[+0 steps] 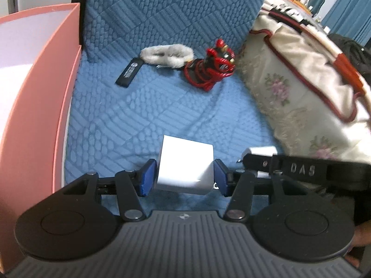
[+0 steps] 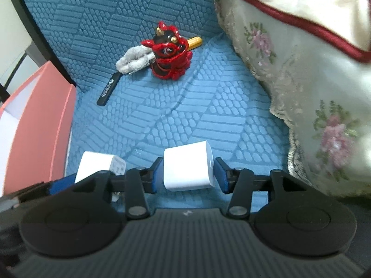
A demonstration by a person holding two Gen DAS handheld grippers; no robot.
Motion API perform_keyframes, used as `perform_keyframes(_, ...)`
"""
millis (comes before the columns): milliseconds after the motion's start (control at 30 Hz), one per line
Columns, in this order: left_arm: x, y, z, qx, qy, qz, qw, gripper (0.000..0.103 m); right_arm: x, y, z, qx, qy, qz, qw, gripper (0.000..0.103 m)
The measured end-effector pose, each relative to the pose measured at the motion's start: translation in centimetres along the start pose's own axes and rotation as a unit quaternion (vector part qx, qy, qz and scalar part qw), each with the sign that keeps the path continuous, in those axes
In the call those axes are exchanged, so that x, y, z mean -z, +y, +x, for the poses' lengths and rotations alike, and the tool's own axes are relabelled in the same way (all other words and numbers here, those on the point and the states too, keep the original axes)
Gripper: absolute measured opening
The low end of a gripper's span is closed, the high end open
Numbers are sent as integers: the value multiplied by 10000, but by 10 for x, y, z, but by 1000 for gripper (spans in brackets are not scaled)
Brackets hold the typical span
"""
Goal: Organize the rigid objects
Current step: 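Lift the white cube charger with the left gripper toward the pink box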
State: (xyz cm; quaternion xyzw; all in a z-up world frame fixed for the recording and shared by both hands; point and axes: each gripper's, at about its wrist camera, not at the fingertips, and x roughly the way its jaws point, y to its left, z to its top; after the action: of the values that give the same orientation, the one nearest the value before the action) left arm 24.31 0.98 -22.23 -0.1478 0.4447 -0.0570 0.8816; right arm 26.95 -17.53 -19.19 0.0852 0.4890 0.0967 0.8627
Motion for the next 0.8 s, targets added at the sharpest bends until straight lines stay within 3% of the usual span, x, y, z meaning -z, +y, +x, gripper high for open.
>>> perform_keyframes(333, -11, 5, -42, 95, -202, -270, 9994, 59, 6, 8, -39, -128, -182, -148, 9996, 50)
perform_keyframes(800, -55, 28, -112, 23, -794, -296, 9964, 59, -30, 69, -96, -629, -786, -774, 9919, 50)
